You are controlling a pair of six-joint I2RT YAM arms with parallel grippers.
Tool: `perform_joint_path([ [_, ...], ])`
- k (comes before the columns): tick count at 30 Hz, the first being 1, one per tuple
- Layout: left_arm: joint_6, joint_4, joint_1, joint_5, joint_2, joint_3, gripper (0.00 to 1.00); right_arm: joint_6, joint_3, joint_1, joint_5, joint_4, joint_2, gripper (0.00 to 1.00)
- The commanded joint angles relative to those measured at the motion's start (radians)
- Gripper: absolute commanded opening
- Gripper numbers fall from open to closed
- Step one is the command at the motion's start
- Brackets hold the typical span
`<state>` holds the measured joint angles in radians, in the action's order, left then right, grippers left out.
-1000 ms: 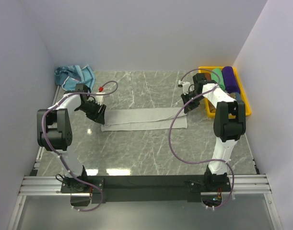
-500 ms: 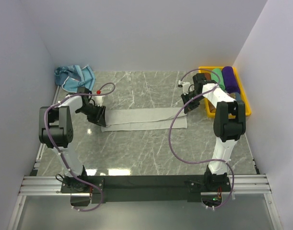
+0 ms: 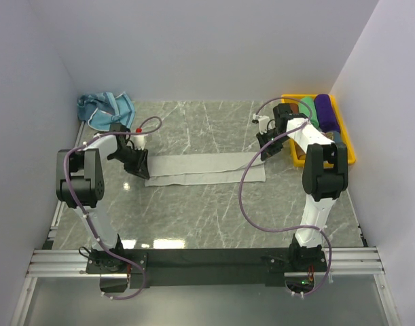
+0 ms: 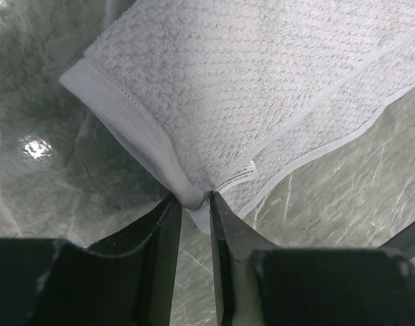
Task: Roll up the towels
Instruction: Fold the towel
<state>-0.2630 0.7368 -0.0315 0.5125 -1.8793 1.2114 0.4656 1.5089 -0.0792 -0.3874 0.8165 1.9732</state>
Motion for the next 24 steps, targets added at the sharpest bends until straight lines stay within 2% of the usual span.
perform_joint_path([
  [1, 0.016, -0.010, -0.002, 0.029, -0.004, 0.042, 0.29, 0.001, 0.040, -0.004, -0.015, 0.010, -0.022, 0.00],
  [10, 0.022, 0.013, -0.002, 0.020, -0.012, 0.083, 0.31, 0.001, 0.051, -0.005, -0.021, 0.015, -0.020, 0.00],
  [17, 0.015, 0.026, -0.002, 0.026, -0.032, 0.093, 0.25, -0.002, 0.053, -0.005, -0.024, 0.015, -0.017, 0.00],
  [20, 0.008, 0.030, -0.002, 0.031, -0.032, 0.083, 0.19, -0.004, 0.060, -0.005, -0.025, 0.018, -0.014, 0.00],
  [22, 0.008, 0.032, -0.002, 0.035, -0.026, 0.079, 0.09, -0.008, 0.063, -0.005, -0.025, 0.023, -0.013, 0.00],
  [23, 0.010, 0.038, -0.002, 0.038, -0.026, 0.080, 0.01, -0.008, 0.065, -0.005, -0.025, 0.026, -0.016, 0.00],
  [24, 0.013, 0.052, -0.004, 0.044, -0.024, 0.083, 0.01, -0.007, 0.063, -0.005, -0.025, 0.027, -0.017, 0.00],
])
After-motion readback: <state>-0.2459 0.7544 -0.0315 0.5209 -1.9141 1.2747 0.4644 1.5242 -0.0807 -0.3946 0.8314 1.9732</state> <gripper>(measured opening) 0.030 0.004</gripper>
